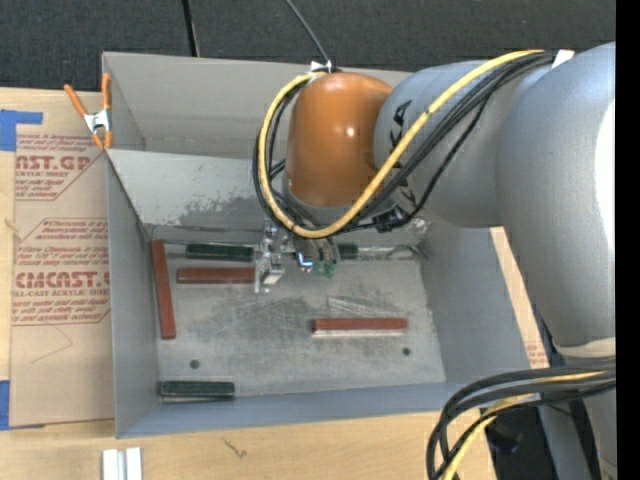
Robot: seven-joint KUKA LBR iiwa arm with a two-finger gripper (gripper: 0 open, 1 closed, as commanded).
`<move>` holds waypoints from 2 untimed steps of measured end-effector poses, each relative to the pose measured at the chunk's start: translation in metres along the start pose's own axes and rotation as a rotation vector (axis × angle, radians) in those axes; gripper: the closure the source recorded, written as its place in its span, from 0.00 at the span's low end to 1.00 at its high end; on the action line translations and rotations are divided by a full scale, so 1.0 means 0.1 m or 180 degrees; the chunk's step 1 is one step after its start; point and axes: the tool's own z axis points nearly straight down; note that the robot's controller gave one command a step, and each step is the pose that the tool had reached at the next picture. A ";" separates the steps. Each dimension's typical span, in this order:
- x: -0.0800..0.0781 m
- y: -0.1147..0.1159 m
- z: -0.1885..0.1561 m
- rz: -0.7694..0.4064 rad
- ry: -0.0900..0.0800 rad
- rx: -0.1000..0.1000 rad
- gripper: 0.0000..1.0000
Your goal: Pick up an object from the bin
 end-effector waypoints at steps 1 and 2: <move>0.06 -0.03 -0.39 -0.0155 0.0028 0.0009 1.00; 0.08 0.04 -0.27 -0.1096 -0.0046 0.0002 1.00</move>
Offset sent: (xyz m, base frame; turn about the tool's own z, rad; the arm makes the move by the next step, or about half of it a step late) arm -0.0231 0.0157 -0.0690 -0.6581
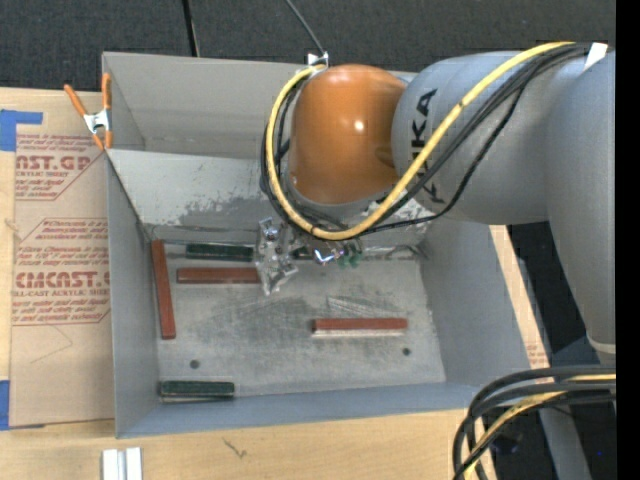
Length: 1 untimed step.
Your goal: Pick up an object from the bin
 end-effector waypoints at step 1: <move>0.04 0.09 -0.04 -0.0313 0.0085 -0.0019 1.00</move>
Offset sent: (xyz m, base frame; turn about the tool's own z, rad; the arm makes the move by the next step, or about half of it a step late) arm -0.0058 0.0287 -0.0450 -0.0494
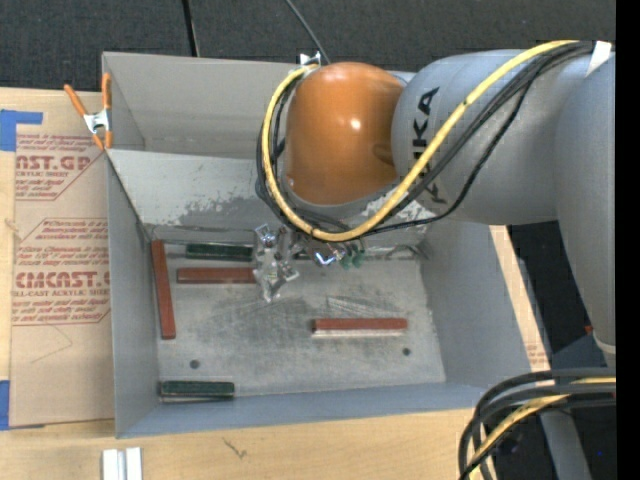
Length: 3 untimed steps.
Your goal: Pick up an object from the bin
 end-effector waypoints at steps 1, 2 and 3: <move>-0.10 0.20 0.52 0.0149 -0.0029 0.0007 0.00; -0.11 0.20 0.49 0.0157 -0.0040 0.0007 0.00; -0.23 -0.05 0.82 0.0100 -0.0050 0.0012 0.00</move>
Offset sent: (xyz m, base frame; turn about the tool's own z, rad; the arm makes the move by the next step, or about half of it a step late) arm 0.0000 0.0000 0.0000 0.0000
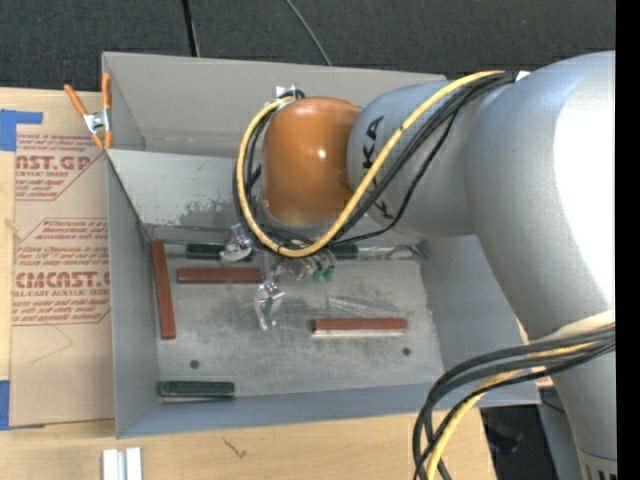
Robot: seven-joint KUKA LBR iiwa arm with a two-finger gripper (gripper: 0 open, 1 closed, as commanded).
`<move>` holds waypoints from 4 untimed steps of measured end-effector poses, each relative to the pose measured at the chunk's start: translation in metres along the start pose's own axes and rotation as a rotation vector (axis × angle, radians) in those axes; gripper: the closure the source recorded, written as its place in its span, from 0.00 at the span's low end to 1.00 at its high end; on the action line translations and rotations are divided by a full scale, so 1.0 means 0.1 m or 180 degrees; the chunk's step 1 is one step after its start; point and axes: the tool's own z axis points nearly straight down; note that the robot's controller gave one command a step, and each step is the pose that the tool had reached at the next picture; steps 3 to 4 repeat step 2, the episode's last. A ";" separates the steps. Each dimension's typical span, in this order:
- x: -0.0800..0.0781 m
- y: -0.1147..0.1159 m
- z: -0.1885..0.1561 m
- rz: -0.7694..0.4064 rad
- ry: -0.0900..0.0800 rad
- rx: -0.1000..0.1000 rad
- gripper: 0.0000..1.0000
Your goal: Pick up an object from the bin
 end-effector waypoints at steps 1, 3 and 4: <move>-0.20 0.27 0.33 0.0097 -0.0032 -0.0005 1.00; -0.20 0.27 0.33 0.0098 -0.0032 -0.0006 1.00; -0.20 0.27 0.33 0.0098 -0.0032 -0.0006 1.00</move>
Offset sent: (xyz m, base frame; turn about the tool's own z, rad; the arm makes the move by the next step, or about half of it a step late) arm 0.0000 0.0000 0.0000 0.0000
